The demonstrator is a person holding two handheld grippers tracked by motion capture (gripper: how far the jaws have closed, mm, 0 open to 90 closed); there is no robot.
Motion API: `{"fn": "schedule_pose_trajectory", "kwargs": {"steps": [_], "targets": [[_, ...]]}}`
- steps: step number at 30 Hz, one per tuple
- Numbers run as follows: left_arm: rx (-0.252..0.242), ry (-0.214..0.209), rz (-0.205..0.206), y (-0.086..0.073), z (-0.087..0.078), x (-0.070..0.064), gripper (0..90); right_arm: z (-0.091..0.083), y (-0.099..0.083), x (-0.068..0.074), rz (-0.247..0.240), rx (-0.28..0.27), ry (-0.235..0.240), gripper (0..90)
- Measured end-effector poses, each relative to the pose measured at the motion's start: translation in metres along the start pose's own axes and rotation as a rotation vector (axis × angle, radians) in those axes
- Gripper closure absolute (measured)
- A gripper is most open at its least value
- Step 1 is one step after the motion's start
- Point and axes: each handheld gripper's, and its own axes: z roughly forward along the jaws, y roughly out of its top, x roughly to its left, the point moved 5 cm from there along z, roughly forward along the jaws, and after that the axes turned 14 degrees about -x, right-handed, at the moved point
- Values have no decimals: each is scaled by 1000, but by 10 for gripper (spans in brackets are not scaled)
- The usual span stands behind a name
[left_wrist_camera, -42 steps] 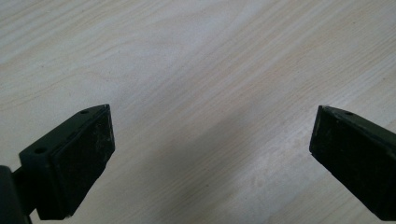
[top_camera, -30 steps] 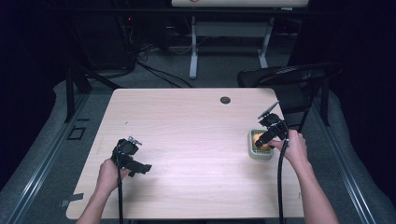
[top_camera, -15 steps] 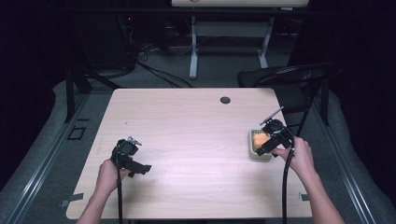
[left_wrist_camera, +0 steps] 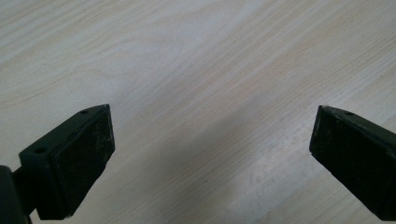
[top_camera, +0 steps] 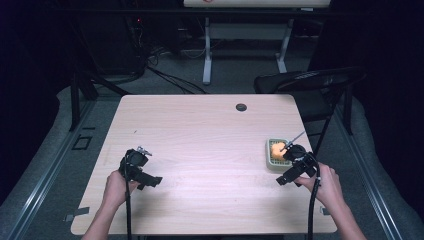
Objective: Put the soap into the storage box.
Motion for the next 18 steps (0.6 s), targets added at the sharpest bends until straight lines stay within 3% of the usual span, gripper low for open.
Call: {"fn": "schedule_pose_trajectory", "kwargs": {"steps": [5, 6, 7, 8, 9, 10, 11, 12, 13, 15, 16, 17, 18], "targets": [[-2, 1, 0, 0, 0, 0, 2, 1, -18, 6, 9, 17, 15, 22], [-3, 0, 0, 0, 1, -1, 2, 3, -21, 9, 33, -13, 10, 23], [-3, 0, 0, 1, 1, -1, 2, -2, -24, 6, -21, 56, 17, 25], [-4, 2, 2, 1, 1, -1, 2, -3, -26, 6, -26, 65, 20, 25], [-4, 0, 3, 1, 1, -1, 2, 4, -35, 15, 37, 10, 30, 26], [-5, 1, 2, 1, 1, -1, 2, 4, -35, 15, 37, 10, 30, 26], [-5, 0, 3, 1, 1, -1, 2, -4, -36, 8, -80, 144, 40, 27], [-5, 0, 2, 1, 1, -1, 2, 6, -43, 20, 37, 29, 44, 28], [-5, 1, 3, 1, 1, -1, 2, -2, -44, 13, -92, 177, 56, 28], [-2, -2, 4, 1, 1, -1, 2, 10, -57, 27, 29, 72, 53, 29], [0, -5, 6, 1, 1, -1, 2, 10, -57, 27, 29, 72, 53, 29], [-2, -4, 7, 1, 1, -1, 2, 8, -58, 25, -13, 121, 65, 30], [-2, -4, 6, 2, 1, -2, 2, 18, -62, 35, 115, -9, 65, 31]]}}
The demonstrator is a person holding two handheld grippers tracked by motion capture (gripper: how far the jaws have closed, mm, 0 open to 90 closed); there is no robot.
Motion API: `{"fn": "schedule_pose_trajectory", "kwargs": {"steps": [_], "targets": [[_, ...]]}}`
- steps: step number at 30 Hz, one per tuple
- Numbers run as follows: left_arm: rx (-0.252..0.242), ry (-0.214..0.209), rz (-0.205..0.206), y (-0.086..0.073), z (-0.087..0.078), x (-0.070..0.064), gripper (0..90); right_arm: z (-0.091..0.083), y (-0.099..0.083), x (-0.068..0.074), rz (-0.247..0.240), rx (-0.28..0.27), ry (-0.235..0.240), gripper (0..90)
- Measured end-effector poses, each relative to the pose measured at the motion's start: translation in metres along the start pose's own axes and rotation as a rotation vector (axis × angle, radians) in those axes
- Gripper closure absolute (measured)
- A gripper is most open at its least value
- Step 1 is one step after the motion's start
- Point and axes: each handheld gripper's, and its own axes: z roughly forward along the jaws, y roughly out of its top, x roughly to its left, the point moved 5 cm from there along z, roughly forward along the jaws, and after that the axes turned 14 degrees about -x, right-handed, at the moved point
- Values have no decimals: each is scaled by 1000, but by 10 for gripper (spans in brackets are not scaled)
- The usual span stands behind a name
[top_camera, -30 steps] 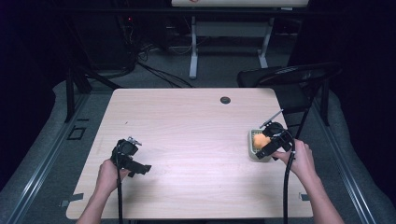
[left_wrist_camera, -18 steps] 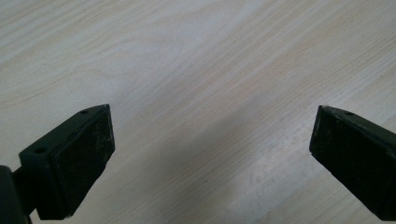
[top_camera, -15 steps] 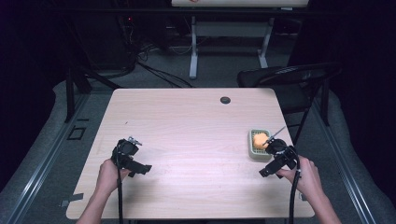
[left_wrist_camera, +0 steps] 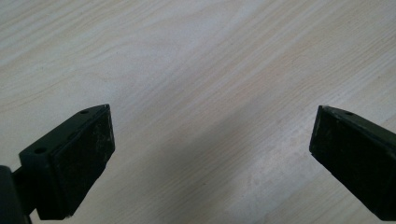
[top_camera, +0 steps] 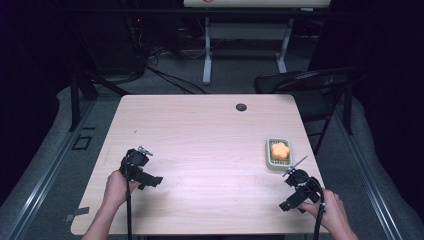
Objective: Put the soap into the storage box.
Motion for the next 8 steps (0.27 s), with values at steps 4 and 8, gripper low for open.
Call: {"fn": "schedule_pose_trajectory", "kwargs": {"steps": [4, 8], "targets": [[5, -2, 3, 0, 1, 0, 2, 2, -3, -2, -3, 6, -11, 36], [6, -2, 1, 0, 1, 0, 2, -5, 0, -12, -81, 104, -10, 47]]}}
